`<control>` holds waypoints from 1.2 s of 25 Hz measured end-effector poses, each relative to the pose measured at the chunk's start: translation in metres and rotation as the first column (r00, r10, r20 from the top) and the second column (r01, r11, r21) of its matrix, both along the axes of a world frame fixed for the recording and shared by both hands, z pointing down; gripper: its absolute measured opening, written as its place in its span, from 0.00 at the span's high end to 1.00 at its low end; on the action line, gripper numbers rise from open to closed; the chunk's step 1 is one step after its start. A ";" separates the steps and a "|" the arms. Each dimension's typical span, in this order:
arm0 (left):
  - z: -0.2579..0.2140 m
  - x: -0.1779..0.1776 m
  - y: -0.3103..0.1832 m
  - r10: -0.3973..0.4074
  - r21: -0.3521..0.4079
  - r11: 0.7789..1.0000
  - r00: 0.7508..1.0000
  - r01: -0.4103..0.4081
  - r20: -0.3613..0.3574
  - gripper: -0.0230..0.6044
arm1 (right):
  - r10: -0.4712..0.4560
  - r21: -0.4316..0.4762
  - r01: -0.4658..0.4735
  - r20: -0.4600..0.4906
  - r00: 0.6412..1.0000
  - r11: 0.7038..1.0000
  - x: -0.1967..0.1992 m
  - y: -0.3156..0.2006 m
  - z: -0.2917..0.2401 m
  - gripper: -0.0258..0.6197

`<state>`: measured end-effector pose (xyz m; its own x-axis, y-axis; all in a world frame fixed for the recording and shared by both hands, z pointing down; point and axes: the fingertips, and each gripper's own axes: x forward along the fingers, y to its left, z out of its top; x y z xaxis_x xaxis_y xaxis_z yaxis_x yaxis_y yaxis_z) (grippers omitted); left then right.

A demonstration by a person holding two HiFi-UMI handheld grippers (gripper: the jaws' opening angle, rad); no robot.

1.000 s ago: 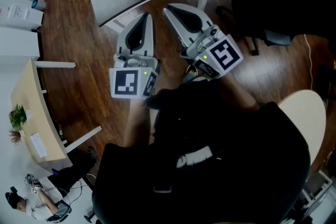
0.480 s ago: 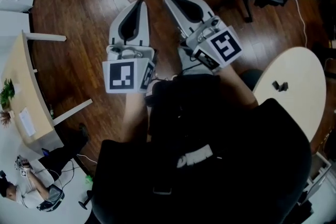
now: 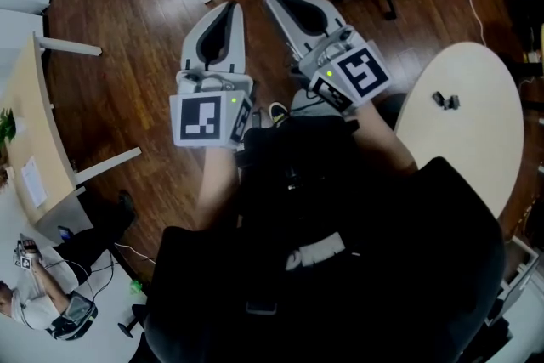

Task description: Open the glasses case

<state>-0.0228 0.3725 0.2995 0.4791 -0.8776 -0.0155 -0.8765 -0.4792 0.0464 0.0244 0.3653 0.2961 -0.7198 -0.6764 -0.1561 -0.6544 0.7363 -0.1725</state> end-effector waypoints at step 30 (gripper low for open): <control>0.015 0.136 0.255 0.057 -0.053 0.997 0.998 -0.055 0.018 0.96 | 0.044 -0.029 -0.043 0.025 0.999 0.999 0.114 0.265 0.004 0.96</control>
<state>0.1135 0.6279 0.3140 0.5272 -0.8488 0.0401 -0.8493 -0.5249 0.0558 0.1380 0.6304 0.3003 -0.6855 -0.7115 -0.1545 -0.6808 0.7016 -0.2105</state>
